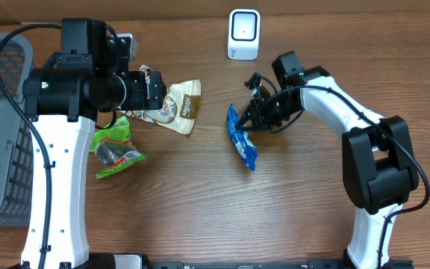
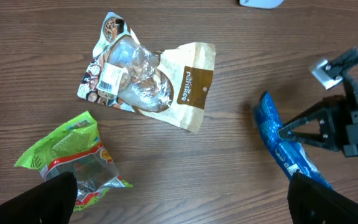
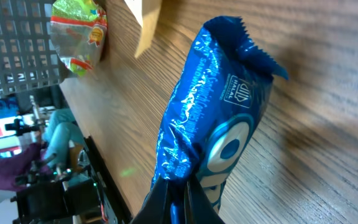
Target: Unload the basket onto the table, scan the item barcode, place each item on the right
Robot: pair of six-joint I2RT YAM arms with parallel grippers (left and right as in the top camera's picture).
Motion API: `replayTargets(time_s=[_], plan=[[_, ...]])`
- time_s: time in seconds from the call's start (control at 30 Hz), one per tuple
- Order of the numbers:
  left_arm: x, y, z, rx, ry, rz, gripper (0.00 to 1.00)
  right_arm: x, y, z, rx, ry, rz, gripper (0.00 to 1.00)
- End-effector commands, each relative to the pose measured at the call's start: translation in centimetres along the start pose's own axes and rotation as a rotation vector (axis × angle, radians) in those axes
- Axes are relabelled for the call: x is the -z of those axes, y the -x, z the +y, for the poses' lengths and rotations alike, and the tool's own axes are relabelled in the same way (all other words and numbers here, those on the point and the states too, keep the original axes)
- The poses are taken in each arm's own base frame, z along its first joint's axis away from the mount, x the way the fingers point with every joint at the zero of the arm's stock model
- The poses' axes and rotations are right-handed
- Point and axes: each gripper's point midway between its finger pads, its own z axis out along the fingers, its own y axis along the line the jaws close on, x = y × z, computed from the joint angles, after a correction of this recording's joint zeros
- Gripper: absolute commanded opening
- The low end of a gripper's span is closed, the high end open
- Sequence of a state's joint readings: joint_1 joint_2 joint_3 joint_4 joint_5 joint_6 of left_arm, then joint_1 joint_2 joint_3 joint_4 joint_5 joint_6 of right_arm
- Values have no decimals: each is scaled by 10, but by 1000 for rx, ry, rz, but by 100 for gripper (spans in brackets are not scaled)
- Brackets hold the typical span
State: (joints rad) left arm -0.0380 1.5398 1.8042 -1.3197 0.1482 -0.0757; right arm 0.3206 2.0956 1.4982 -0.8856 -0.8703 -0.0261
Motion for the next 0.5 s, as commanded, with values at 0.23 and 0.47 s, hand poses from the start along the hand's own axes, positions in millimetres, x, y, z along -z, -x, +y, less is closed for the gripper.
replayTargets(time_s=[0.23,0.47], plan=[[-2,-1,1,11,2,6,100,2,-24,-64,-129,-129,-20,31],[-2,-1,1,11,2,6,100,20,-24,-119,-222,-468,-58,48]])
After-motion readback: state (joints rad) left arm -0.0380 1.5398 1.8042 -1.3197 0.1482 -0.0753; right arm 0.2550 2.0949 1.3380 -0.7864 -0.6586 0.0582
